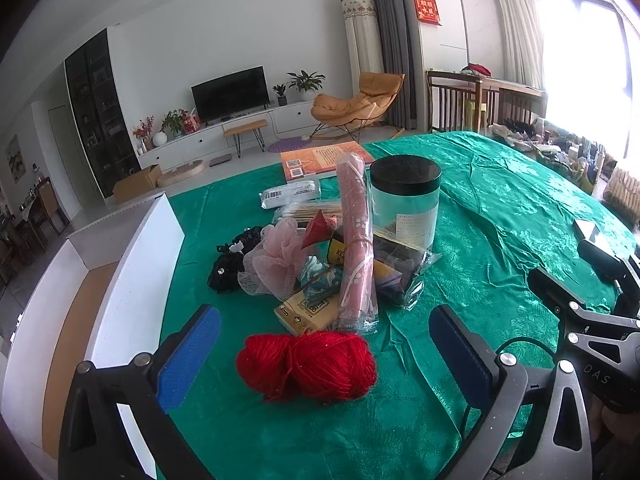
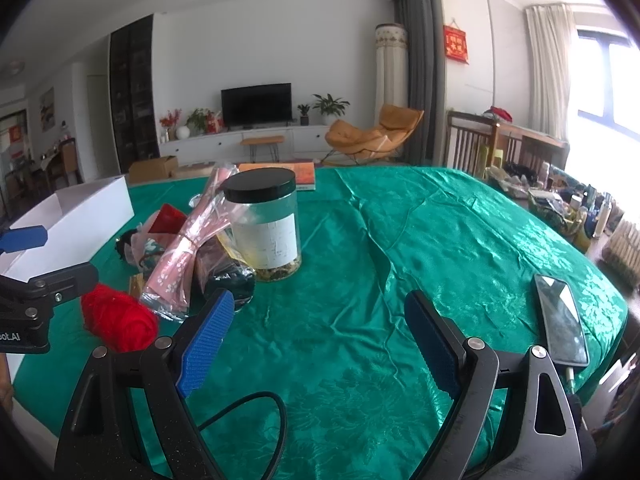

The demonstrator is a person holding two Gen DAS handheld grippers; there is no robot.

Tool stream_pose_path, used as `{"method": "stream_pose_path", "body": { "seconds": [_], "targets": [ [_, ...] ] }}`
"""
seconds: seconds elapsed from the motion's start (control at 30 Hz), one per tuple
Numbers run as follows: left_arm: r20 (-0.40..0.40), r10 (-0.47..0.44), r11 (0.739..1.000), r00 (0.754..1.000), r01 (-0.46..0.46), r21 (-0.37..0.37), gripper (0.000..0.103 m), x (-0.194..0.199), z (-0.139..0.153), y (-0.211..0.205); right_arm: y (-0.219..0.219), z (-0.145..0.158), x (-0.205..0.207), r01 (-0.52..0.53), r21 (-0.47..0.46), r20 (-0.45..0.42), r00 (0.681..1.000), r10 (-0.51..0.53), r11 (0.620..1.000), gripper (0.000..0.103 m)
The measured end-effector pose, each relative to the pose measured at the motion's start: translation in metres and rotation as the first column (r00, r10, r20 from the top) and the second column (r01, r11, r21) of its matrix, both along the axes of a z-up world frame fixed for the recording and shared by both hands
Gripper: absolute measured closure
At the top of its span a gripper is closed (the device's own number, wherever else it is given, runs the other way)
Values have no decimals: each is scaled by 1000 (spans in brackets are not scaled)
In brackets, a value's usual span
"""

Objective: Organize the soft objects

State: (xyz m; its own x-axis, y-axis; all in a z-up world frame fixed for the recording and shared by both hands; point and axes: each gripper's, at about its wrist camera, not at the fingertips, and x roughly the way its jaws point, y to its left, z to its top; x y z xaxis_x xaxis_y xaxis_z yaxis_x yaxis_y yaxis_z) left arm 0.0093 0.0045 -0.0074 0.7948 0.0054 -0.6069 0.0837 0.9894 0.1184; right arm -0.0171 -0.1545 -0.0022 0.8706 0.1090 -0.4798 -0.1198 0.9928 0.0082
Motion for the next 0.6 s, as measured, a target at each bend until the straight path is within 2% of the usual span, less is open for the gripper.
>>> {"method": "stream_pose_path", "body": {
  "seconds": [0.17, 0.37, 0.6],
  "targets": [
    [3, -8, 1000, 1000, 8, -28, 0, 2, 4, 3, 1, -1, 0, -1, 0, 0, 1000, 1, 1000, 14],
    [-59, -62, 990, 996, 54, -130, 0, 7, -2, 9, 2, -1, 0, -1, 0, -1, 1000, 1, 1000, 14],
    [-17, -56, 991, 998, 54, -121, 0, 0, 4, 8, 2, -1, 0, -3, 2, -1, 1000, 3, 1000, 14]
  ]
}}
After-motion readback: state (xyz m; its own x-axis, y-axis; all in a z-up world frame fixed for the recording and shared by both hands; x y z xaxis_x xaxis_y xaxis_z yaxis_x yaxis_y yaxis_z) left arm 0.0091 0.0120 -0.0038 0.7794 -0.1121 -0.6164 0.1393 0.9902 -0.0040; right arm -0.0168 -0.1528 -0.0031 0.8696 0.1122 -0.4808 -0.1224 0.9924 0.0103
